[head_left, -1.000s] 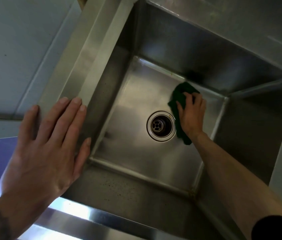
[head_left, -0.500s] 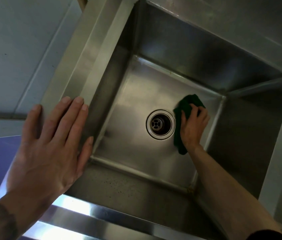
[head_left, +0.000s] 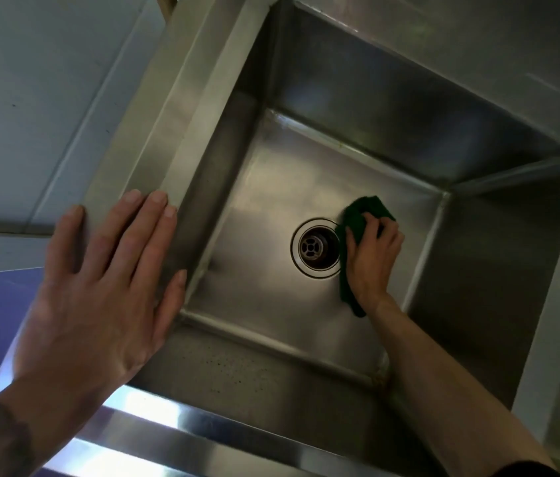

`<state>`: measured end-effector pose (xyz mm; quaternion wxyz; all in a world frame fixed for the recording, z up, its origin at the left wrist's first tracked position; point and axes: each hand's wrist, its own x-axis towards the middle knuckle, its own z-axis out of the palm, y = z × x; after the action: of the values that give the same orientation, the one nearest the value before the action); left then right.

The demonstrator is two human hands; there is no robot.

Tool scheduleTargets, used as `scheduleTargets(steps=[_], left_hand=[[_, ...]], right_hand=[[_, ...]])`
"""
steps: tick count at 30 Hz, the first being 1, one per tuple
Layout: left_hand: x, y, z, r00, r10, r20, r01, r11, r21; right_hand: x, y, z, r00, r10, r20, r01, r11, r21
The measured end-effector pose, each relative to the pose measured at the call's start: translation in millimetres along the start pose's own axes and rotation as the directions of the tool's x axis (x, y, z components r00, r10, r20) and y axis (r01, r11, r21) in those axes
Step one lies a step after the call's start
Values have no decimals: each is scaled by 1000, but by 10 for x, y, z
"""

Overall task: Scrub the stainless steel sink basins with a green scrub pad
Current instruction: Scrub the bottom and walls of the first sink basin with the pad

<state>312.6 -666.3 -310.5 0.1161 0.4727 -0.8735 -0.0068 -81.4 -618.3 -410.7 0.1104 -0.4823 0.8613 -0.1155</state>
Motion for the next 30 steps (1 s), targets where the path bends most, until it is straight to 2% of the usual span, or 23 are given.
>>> scheduleTargets(steps=[3,6,10,15,19,21,24,26,29,30], left_hand=[[18,17,-63,1000,26,-11,-26,998,56],[44,66,-116,1000,27,-16,-26,998,55],[68,103,-189,999,40,-3,-40,997,69],[72,112,-213,999,48,-9,-46,991,125],[56,65,-121,999,39,-25,-36,993,113],[38,41,-71,999,27,-22,-25,994,106],[10,5,-20,999,31,-18,-28,989,143],[-10,-16,-3,999,32,-17,-30,989,142],[-9,-11,-5,999,33,-10,-31,988,151],[-6,-5,-19,999,32,-6,-31,989,147]], right_hand=[[172,-113,34,987,-160,14,160,987,-32],[13,83,-45,973,-229,40,231,973,-27],[-253,255,-44,979,-196,56,198,980,-28],[240,23,47,984,-178,6,178,984,-15],[-222,203,-28,991,-130,-4,130,991,0],[-585,269,-22,991,-127,42,127,992,-10],[-773,303,3,971,-203,123,207,978,-18],[-595,271,-4,985,-147,89,149,989,-14],[-342,116,14,998,63,-10,-63,998,19],[-373,69,19,996,85,-19,-84,996,23]])
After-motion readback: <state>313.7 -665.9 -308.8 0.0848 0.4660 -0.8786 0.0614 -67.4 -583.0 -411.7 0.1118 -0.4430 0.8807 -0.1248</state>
